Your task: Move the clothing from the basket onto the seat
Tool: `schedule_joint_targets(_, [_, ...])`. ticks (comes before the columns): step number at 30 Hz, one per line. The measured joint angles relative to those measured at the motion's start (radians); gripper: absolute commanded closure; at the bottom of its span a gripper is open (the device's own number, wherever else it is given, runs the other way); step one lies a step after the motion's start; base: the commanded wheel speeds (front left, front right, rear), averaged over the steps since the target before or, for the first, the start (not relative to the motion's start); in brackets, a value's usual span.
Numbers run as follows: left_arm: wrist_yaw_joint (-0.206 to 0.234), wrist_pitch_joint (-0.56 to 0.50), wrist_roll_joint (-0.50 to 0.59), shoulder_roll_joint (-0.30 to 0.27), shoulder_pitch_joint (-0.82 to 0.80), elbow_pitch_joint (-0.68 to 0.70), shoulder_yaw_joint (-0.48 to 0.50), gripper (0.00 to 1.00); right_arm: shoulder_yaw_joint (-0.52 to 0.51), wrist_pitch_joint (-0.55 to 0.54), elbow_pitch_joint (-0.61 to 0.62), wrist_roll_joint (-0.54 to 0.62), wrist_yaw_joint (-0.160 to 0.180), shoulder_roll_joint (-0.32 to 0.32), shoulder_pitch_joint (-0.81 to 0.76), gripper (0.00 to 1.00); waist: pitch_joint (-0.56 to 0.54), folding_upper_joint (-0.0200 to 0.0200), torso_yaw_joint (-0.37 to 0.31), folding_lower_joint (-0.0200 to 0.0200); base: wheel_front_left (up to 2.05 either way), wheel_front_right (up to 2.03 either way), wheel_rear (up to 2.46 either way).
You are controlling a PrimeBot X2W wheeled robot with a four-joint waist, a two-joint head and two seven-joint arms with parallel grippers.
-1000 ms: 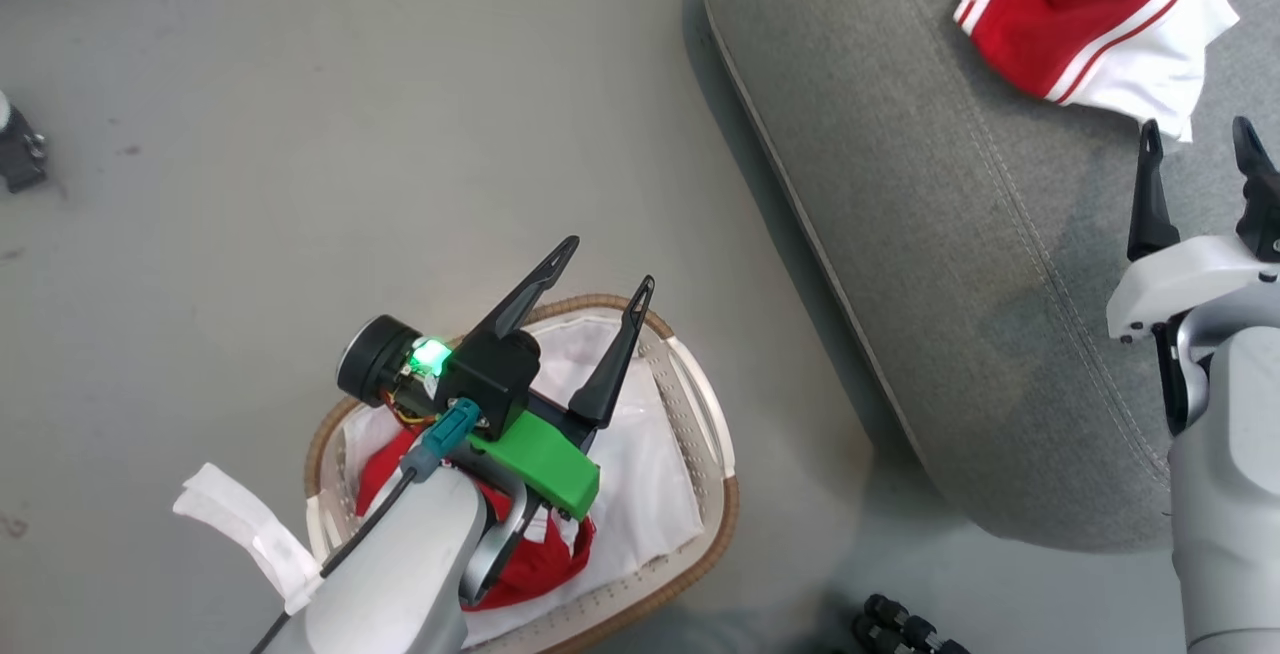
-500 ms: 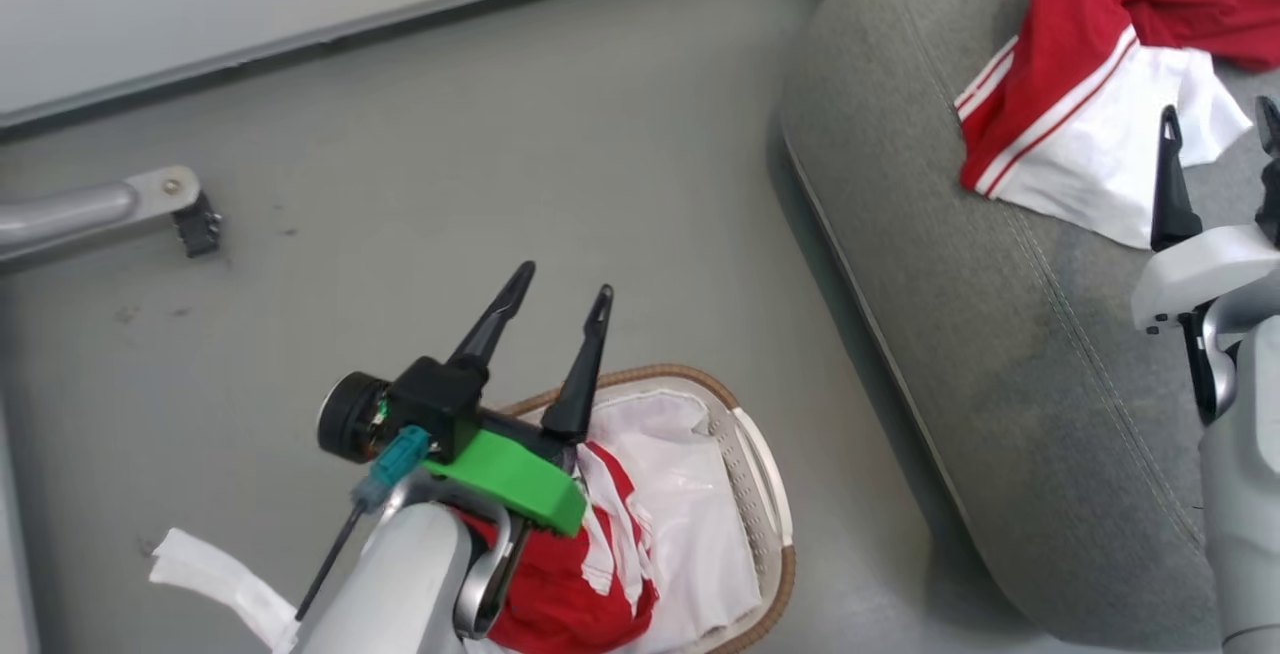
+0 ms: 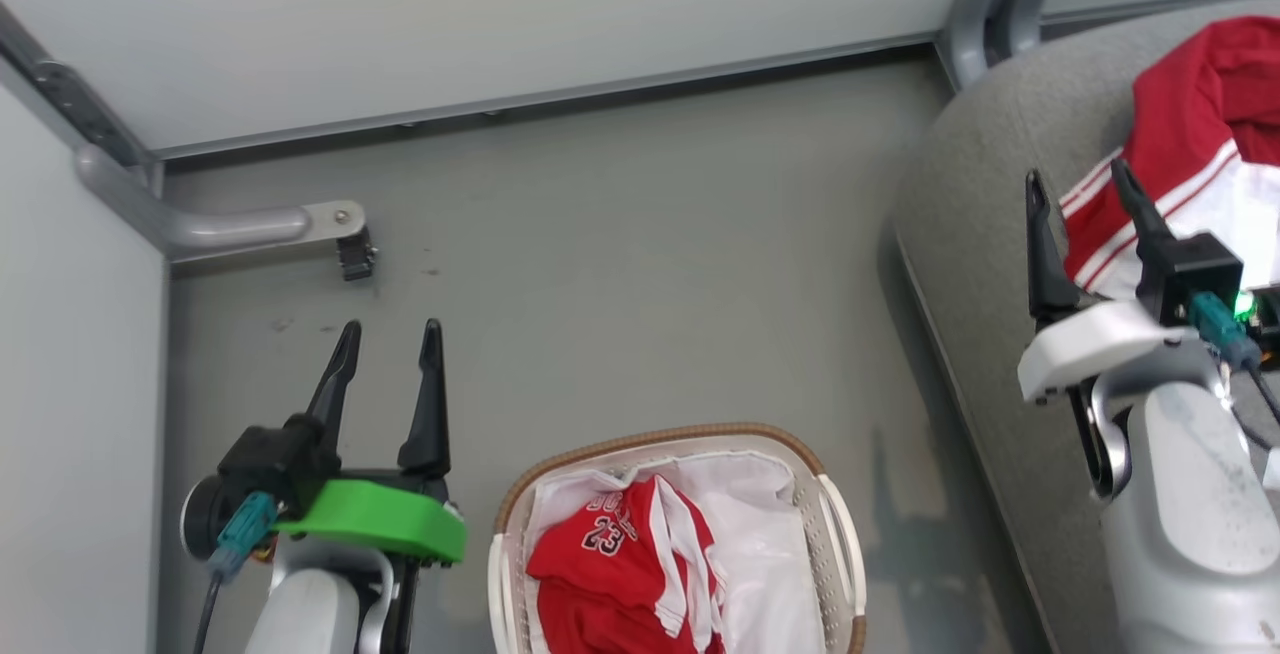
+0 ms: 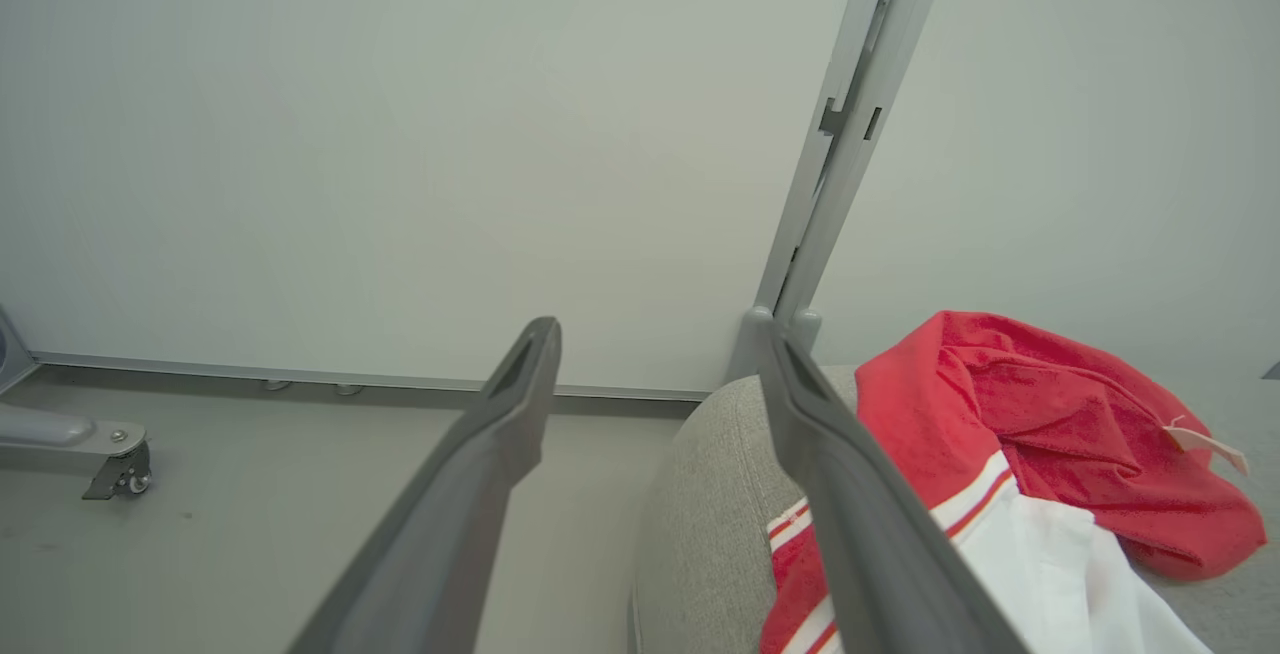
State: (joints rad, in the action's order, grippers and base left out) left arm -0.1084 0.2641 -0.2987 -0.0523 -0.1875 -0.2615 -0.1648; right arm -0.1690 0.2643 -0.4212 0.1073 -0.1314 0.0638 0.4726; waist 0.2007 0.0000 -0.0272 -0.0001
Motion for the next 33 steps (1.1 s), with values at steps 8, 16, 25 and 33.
schedule_joint_targets(8, [0.014,0.0,-0.025,0.002,0.095,-0.005,0.043,0.0,0.058,0.0,0.049,-0.122,0.0,-0.014,-0.159,0.0,-0.072,0.0,0.061,0.0,0.0,0.0,0.0])
schedule_joint_targets(16, [0.039,0.0,-0.061,0.002,0.151,-0.003,0.06,0.0,0.115,0.0,0.096,-0.187,0.0,-0.015,-0.273,0.0,-0.137,0.0,0.086,0.0,0.0,0.0,0.0])
schedule_joint_targets(25, [0.044,0.0,-0.059,0.002,0.163,-0.007,0.055,0.0,0.14,0.0,0.089,-0.195,0.0,-0.015,-0.304,0.0,-0.164,0.0,0.084,0.0,0.0,0.0,0.0])
schedule_joint_targets(33, [0.039,0.0,-0.051,0.002,0.167,-0.017,0.043,0.0,0.146,0.0,0.08,-0.203,0.0,-0.015,-0.316,0.0,-0.184,0.0,0.086,0.0,0.0,0.0,0.0])
